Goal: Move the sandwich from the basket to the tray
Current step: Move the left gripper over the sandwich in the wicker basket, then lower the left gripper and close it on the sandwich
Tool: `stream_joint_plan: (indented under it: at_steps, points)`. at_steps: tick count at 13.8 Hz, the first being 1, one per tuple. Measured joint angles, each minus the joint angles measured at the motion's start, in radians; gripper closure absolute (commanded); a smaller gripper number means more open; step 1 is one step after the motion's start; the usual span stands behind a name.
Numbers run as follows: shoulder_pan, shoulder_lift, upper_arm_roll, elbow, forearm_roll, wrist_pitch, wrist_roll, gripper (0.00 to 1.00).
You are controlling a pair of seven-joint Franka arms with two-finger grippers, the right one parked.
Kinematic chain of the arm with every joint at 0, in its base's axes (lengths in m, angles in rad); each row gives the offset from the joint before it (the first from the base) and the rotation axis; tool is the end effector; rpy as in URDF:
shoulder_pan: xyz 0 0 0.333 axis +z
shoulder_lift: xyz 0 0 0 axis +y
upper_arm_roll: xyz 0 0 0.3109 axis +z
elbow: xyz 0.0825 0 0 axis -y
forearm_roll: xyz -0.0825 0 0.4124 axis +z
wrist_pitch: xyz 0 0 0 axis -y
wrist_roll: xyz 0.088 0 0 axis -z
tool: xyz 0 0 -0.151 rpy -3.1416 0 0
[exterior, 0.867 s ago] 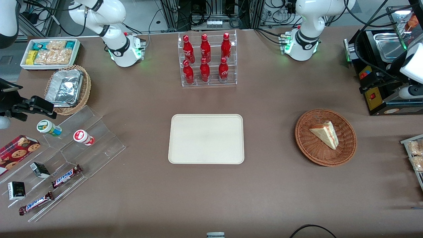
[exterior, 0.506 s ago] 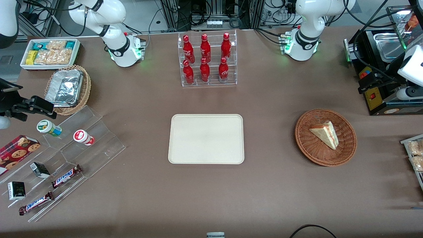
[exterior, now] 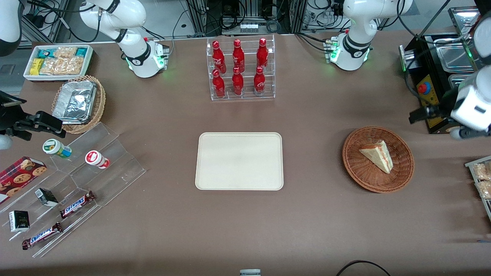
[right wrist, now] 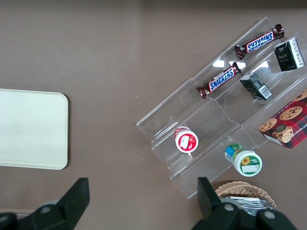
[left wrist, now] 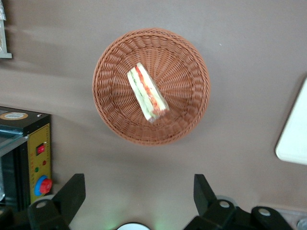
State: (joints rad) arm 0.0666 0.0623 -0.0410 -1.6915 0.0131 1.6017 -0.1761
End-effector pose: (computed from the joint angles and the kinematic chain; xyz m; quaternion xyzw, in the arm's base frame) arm 0.5861 0.0174 0.4817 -0.9921 -0.0996 0.0753 0.0109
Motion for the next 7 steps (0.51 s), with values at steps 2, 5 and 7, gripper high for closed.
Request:
stream_joint_plan:
  at_steps: [2, 5, 7]
  points:
    - [0.030, 0.039, 0.002, -0.053, 0.000, 0.102, -0.042, 0.01]
    - [0.040, 0.061, 0.003, -0.202, 0.000, 0.290, -0.191, 0.01]
    - [0.040, 0.065, 0.002, -0.323, 0.000, 0.449, -0.293, 0.01]
